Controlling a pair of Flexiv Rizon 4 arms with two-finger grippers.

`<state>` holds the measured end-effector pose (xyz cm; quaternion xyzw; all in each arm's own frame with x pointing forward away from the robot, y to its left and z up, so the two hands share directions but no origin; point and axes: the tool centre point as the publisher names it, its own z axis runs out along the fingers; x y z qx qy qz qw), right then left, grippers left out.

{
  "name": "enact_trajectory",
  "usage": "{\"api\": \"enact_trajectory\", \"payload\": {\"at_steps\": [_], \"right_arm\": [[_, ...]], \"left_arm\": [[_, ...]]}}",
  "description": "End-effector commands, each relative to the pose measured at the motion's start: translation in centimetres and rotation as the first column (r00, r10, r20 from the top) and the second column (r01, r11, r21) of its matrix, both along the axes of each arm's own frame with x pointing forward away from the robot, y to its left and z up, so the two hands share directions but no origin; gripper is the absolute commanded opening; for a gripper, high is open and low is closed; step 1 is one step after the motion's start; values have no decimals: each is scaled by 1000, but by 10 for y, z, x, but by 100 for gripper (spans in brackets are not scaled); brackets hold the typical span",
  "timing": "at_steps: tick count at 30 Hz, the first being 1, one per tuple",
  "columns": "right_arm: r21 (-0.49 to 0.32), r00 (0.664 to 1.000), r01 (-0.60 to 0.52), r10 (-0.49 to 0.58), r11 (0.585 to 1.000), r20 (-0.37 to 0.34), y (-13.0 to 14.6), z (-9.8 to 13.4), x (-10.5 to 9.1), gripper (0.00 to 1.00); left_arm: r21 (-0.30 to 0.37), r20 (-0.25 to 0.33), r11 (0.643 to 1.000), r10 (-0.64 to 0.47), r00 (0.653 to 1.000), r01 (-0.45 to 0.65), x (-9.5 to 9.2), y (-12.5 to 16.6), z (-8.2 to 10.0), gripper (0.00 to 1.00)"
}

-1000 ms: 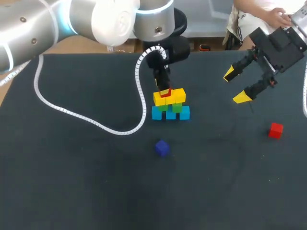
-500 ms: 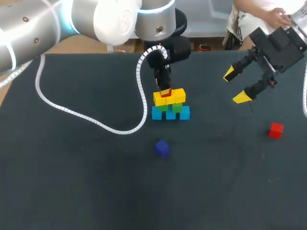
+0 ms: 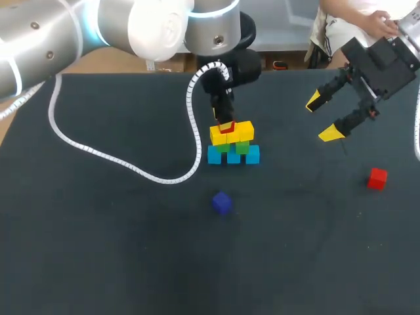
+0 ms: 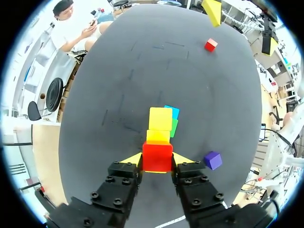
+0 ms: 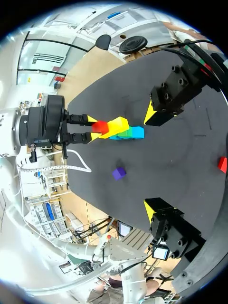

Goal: Place the blue cubes, place green cubes on the blue cubes, place the yellow cubes on the green cubes, then place the red cubes on the yellow cubes, and place purple cube on the red cubes.

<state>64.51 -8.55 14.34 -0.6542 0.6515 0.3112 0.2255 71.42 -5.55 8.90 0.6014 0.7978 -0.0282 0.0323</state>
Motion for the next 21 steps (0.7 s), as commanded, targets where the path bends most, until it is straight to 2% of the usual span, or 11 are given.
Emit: {"api": "enact_trajectory", "payload": {"at_steps": [1, 3, 8, 12, 14, 16, 18, 19, 21], "right_arm": [[2, 1000, 0, 0, 1000, 1, 0, 0, 0, 100], [2, 1000, 0, 0, 1000, 1, 0, 0, 0, 100], [2, 1000, 0, 0, 1000, 1, 0, 0, 0, 100], [2, 1000, 0, 0, 1000, 1, 0, 0, 0, 100], [2, 1000, 0, 0, 1000, 1, 0, 0, 0, 100], [2, 1000, 0, 0, 1000, 1, 0, 0, 0, 100], [2, 1000, 0, 0, 1000, 1, 0, 0, 0, 100], [2, 1000, 0, 0, 1000, 1, 0, 0, 0, 100], [2, 1000, 0, 0, 1000, 1, 0, 0, 0, 100]], "left_arm": [[4, -8, 1000, 0, 1000, 0, 3, -1, 0, 39], [4, -9, 1000, 2, 1000, -2, 3, -1, 0, 45], [5, -11, 1000, 6, 1000, -6, 3, -1, 0, 49], [2, -7, 1000, 11, 1000, -11, 2, 0, 2, 60], [-5, 5, 1000, 16, 1000, -16, 2, 1, 5, 61], [-11, 21, 1000, 16, 1000, -16, 1, 0, 10, 69], [-23, 40, 1000, 13, 999, -12, 0, 0, 16, 85], [-24, 53, 1000, 6, 999, -5, -1, -2, 21, 100], [-36, 82, 999, -6, 997, 9, -3, -3, 30, 100]]}}
